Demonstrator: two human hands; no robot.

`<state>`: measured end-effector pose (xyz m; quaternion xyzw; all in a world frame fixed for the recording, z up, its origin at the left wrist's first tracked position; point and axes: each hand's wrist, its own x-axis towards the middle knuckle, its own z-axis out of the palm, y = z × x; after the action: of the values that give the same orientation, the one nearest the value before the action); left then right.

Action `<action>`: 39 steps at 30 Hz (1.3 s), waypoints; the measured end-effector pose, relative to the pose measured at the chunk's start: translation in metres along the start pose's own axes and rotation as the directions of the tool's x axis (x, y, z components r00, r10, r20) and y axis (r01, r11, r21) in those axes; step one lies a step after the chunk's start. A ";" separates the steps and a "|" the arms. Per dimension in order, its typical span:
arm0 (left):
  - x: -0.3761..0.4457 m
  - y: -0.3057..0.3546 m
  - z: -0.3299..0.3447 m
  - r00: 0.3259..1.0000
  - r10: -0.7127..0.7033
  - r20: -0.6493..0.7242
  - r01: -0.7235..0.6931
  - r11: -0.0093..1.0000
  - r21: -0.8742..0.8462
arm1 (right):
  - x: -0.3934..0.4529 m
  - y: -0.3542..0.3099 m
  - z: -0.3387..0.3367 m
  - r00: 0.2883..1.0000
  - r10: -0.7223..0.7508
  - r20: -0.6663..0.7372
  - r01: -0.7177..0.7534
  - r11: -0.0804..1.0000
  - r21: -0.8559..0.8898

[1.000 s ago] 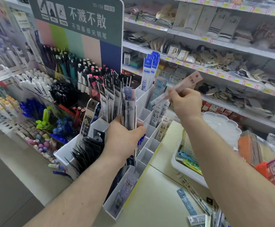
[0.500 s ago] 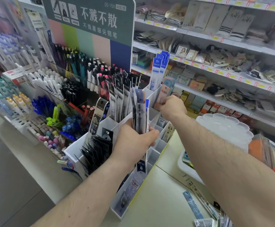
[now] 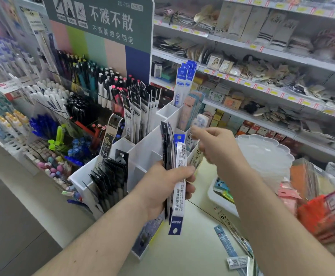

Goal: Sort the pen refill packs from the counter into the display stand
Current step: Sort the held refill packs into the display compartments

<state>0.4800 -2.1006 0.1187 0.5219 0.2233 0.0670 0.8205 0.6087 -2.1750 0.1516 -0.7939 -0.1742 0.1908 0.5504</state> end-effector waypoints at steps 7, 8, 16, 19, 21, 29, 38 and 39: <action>-0.005 -0.011 0.001 0.980 -0.042 0.195 0.048 0.999 -0.025 | -0.060 0.021 -0.007 0.985 -0.019 0.172 0.005 0.996 0.085; -0.007 -0.012 0.002 0.974 -0.068 0.214 0.083 0.995 -0.062 | -0.061 0.024 -0.010 0.993 -0.007 0.119 -0.005 0.995 0.098; -0.017 -0.013 0.007 0.978 -0.147 0.148 0.174 0.967 -0.185 | -0.071 0.037 -0.026 0.979 0.190 0.070 -0.197 0.817 0.542; -0.019 -0.016 0.007 0.990 -0.116 0.085 0.125 0.987 -0.101 | -0.074 0.040 -0.030 0.976 0.213 0.051 -0.195 0.740 0.644; -0.020 -0.018 0.009 0.993 -0.105 0.052 0.108 0.992 -0.057 | -0.075 0.044 -0.031 0.968 0.238 0.078 -0.227 0.705 0.672; -0.021 -0.022 0.019 0.993 -0.118 -0.006 0.117 0.992 -0.050 | -0.079 0.055 -0.042 0.897 0.205 0.392 -0.437 0.551 0.711; -0.023 -0.027 0.024 0.993 -0.115 0.025 0.112 0.988 0.105 | -0.092 0.055 -0.034 0.984 0.074 0.164 -0.132 0.917 0.377; -0.024 -0.028 0.026 0.993 -0.109 0.039 0.102 0.983 0.152 | -0.096 0.054 -0.031 0.988 0.027 0.150 -0.074 0.945 0.317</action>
<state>0.4665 -2.1431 0.1100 0.5709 0.2354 -0.0059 0.7865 0.5449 -2.2647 0.1214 -0.6818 -0.1596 0.2874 0.6535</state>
